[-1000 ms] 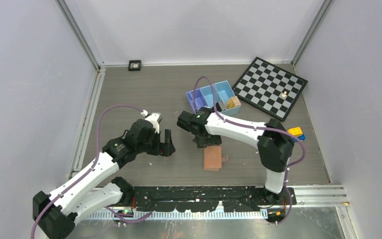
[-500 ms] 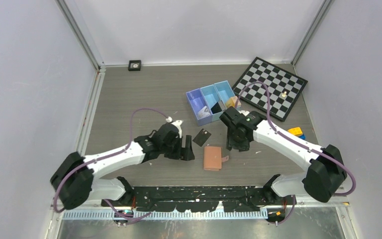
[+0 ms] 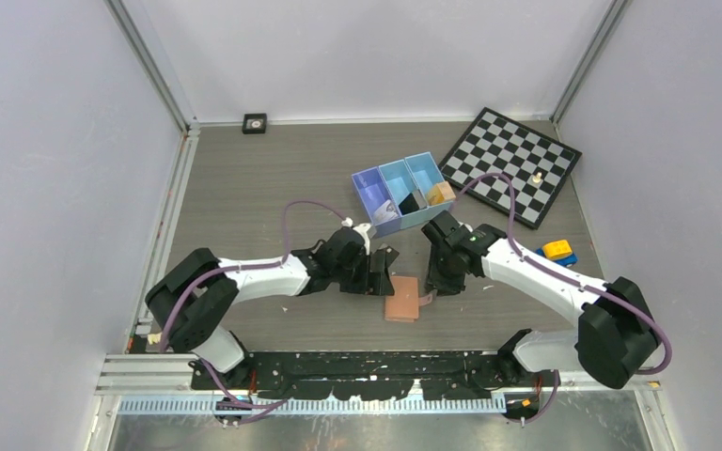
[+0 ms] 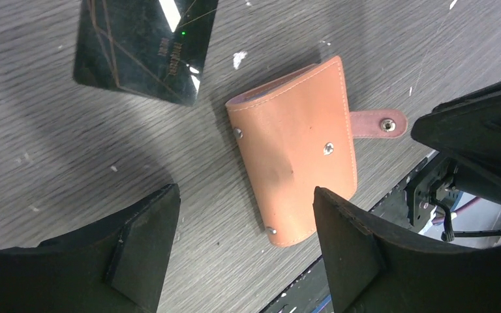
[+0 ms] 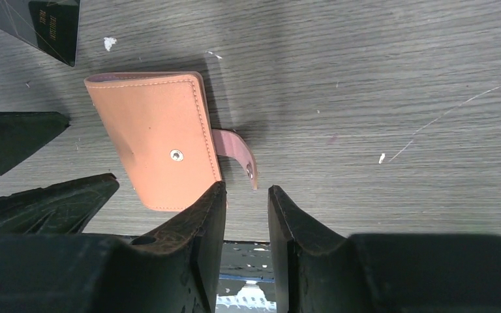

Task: Put the credit cards into the card holder
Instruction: Close the card holder at the center of the board.

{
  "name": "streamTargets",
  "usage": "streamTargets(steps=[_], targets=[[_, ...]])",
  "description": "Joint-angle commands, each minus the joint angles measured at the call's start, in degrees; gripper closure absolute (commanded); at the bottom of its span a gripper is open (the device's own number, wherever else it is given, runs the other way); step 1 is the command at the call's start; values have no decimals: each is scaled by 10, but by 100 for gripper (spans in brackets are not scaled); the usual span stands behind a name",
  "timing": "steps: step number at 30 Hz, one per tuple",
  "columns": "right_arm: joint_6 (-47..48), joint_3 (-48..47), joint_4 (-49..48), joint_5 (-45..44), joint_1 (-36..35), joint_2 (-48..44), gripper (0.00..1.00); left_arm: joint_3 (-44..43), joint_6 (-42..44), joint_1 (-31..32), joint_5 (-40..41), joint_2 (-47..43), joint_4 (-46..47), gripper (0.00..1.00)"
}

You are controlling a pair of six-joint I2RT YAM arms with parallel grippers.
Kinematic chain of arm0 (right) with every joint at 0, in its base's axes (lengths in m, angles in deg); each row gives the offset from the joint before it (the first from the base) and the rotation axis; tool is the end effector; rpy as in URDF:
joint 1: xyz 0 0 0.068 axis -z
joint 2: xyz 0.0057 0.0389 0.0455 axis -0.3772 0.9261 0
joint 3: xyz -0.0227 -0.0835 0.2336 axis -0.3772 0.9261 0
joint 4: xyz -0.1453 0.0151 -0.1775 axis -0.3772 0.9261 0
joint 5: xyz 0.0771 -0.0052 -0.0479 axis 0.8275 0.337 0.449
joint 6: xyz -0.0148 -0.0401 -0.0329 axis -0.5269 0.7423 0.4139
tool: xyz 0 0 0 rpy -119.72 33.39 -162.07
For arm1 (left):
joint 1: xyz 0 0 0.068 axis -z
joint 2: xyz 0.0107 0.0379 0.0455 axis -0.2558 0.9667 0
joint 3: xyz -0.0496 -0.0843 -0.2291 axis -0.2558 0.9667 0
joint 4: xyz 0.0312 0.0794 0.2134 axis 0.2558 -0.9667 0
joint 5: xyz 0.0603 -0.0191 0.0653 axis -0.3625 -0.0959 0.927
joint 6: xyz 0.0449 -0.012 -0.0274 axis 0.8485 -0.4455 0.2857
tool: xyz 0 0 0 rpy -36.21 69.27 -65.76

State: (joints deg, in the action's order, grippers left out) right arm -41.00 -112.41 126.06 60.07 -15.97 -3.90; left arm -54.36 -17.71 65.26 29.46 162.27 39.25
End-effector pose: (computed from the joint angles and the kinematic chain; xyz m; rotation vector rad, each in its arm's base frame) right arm 0.1581 0.1222 0.2014 0.2733 2.8754 0.2526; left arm 0.1724 -0.2193 0.1600 0.2231 2.6034 -0.9358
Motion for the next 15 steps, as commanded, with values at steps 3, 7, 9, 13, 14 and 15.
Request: streamTargets(steps=[3,7,9,13,14,15], targets=[[-10,6,-31,6,2,8,69,-23,1,12,-3,24,32,25],[-9,14,-31,0,1,18,72,-25,1,15,-2,31,31,26],[-8,18,-31,-3,1,21,72,-28,1,16,-2,35,31,26],[-8,22,-31,-6,1,22,73,-33,2,19,-2,43,26,28],[-8,23,-32,-5,1,21,73,-35,4,20,0,44,23,28],[-8,23,-33,-4,1,20,74,-38,5,21,1,46,22,29]])
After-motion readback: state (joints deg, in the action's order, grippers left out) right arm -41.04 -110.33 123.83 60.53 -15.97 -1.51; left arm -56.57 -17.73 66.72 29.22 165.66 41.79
